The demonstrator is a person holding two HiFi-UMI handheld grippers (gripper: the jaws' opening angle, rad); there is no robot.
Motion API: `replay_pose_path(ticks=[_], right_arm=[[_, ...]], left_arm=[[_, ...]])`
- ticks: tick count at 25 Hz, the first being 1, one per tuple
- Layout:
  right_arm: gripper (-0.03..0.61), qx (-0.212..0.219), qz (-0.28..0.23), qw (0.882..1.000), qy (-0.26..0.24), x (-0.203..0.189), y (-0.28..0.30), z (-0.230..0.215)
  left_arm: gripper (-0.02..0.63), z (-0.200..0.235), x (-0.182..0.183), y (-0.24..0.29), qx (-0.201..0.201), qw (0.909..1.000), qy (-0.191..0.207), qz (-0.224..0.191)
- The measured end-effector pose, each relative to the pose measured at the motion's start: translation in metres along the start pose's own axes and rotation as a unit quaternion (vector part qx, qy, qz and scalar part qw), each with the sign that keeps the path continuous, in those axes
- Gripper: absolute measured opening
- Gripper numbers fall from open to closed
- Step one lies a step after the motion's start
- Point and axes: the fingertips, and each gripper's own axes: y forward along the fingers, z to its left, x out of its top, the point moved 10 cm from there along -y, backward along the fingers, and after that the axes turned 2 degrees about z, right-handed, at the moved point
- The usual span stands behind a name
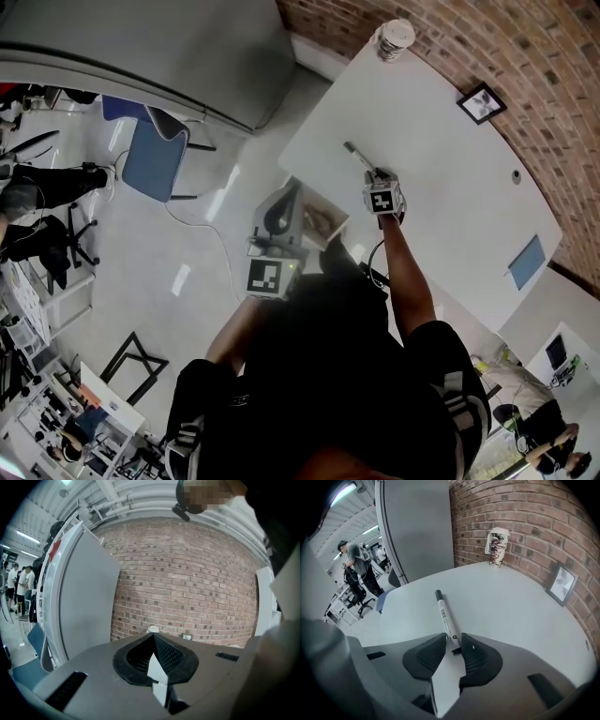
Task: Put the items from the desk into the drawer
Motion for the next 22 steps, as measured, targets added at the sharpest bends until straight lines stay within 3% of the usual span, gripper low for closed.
replay_pose_path(ticks=[3, 11, 22], right_arm=[[0.064, -0.002, 0.002, 1.000, 0.005, -0.002, 0.000, 0.003], [0.060, -0.008, -0.035, 0.999, 0.019, 0.001, -0.024, 0.027], [0.060, 0.007, -0.108, 0.994, -0.025, 0.009, -0.088, 0.109]], left_arm=[[-0.004, 0.004, -0.001, -0.006, 0.003, 1.0000, -0.005, -0.002], [-0.003, 0.025, -0.002, -0.039, 0.005, 0.9998, -0.009, -0.015], [-0.004, 0.060, -0.015, -0.097, 0.000, 0.9995, -0.010, -0.028]])
